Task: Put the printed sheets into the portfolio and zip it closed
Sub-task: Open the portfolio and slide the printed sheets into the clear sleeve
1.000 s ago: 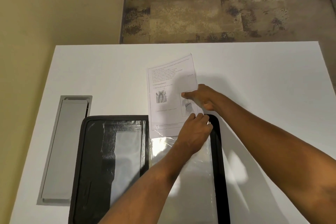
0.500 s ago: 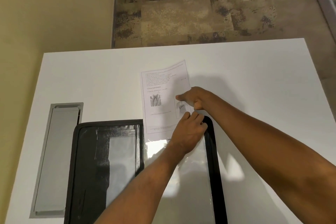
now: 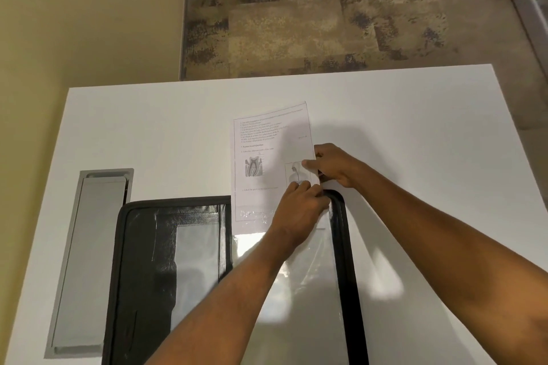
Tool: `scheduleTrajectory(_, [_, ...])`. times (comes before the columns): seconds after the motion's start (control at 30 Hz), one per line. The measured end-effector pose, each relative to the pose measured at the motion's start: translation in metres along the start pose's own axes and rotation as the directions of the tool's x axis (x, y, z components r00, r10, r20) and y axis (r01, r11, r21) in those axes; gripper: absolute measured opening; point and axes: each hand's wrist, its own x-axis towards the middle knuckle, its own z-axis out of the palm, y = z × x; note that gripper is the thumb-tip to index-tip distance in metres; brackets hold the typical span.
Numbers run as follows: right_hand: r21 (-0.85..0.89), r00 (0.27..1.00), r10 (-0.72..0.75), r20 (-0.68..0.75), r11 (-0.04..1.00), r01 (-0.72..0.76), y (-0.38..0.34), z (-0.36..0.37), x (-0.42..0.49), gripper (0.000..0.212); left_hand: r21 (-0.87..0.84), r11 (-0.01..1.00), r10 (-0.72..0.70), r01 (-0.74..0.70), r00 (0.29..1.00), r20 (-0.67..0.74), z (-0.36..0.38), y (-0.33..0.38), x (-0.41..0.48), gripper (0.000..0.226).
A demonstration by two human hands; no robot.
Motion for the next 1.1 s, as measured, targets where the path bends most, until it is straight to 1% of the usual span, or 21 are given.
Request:
scheduleTrajectory(0.03, [-0.005,1.0,0.002,0.017,1.0,-0.002,0.003,-0.002,-0.003,0.021,-0.004,1.0,0.013,-0.013,1.0,0.011,0.0,-0.002,0.001,0.006])
scheduleTrajectory(0.1, [-0.056,0.998,0.029,0.052,0.998,-0.026,0.012,-0.005,-0.006,0.005,-0.022,0.999,0.04,-0.04,0.999,0.018,0.0,-0.006,0.003,0.007])
scheduleTrajectory(0.17, [-0.139,0.992,0.075,0.098,0.988,-0.061,0.02,-0.009,-0.008,0.01,-0.06,0.997,0.051,-0.05,0.999,0.012,-0.001,-0.009,0.005,0.008])
scheduleTrajectory(0.23, [-0.142,0.988,0.095,0.121,0.987,-0.078,0.021,-0.011,-0.01,0.015,-0.079,0.995,0.054,-0.052,0.998,0.018,-0.003,-0.011,0.007,0.007])
scheduleTrajectory(0.27, [-0.103,0.992,0.081,0.099,0.992,-0.07,0.02,-0.012,-0.008,0.017,-0.078,0.995,0.059,-0.057,0.998,0.02,-0.004,-0.012,0.008,0.006])
scheduleTrajectory(0.3, [-0.053,0.997,0.054,0.046,0.997,-0.052,0.019,-0.012,-0.005,0.02,-0.078,0.995,0.062,-0.06,0.998,0.024,-0.003,-0.012,0.009,0.004])
scheduleTrajectory(0.37, [0.025,0.996,0.004,-0.091,1.0,-0.001,0.016,-0.012,0.0,0.028,-0.094,0.994,0.062,-0.058,0.997,0.042,-0.002,-0.013,0.011,0.004])
scheduleTrajectory(0.4, [0.044,0.992,-0.009,-0.128,0.999,0.015,0.015,-0.012,0.002,0.027,-0.101,0.993,0.06,-0.055,0.997,0.044,-0.001,-0.013,0.011,0.005])
scheduleTrajectory(0.43, [0.059,0.992,-0.009,-0.125,0.998,0.016,0.015,-0.012,0.003,0.024,-0.107,0.993,0.056,-0.05,0.997,0.049,-0.001,-0.014,0.012,0.005])
scheduleTrajectory(0.53, [0.071,0.998,0.048,-0.027,0.996,-0.046,0.019,-0.017,0.001,0.017,-0.138,0.99,0.039,-0.03,0.997,0.061,-0.001,-0.016,0.012,0.005])
scheduleTrajectory(0.6, [-0.007,0.994,0.095,0.044,0.995,-0.095,0.023,-0.019,-0.002,0.007,-0.163,0.986,0.035,-0.026,0.998,0.055,-0.002,-0.016,0.012,0.006])
scheduleTrajectory(0.67, [-0.076,0.991,0.116,0.064,0.991,-0.111,0.023,-0.02,-0.002,0.013,-0.182,0.983,0.031,-0.022,0.998,0.047,-0.003,-0.016,0.012,0.006])
scheduleTrajectory(0.73, [-0.038,0.996,0.084,-0.005,0.996,-0.084,0.018,-0.018,0.002,0.015,-0.19,0.982,0.03,-0.021,0.998,0.046,-0.002,-0.015,0.012,0.004])
scheduleTrajectory(0.8, [0.047,0.993,0.017,-0.115,0.999,-0.012,0.012,-0.013,0.007,0.011,-0.188,0.982,0.036,-0.024,0.998,0.059,-0.001,-0.013,0.013,0.005])
scheduleTrajectory(0.83, [0.058,0.987,-0.013,-0.158,0.998,0.022,0.009,-0.011,0.009,0.01,-0.186,0.982,0.037,-0.025,0.997,0.062,0.0,-0.013,0.013,0.006])
scheduleTrajectory(0.9, [0.026,0.984,-0.055,-0.169,0.998,0.061,0.007,-0.01,0.01,0.007,-0.188,0.982,0.033,-0.022,0.998,0.056,0.0,-0.013,0.013,0.006])
scheduleTrajectory(1.0, [-0.016,0.994,-0.059,-0.088,0.998,0.058,0.011,-0.014,0.007,0.032,-0.19,0.981,0.038,-0.029,0.998,0.044,-0.001,-0.015,0.013,0.005])
scheduleTrajectory(1.1, [-0.07,0.998,-0.066,-0.001,0.995,0.066,0.021,-0.013,-0.002,0.044,-0.195,0.98,0.038,-0.029,0.999,0.039,0.001,-0.014,0.013,0.006])
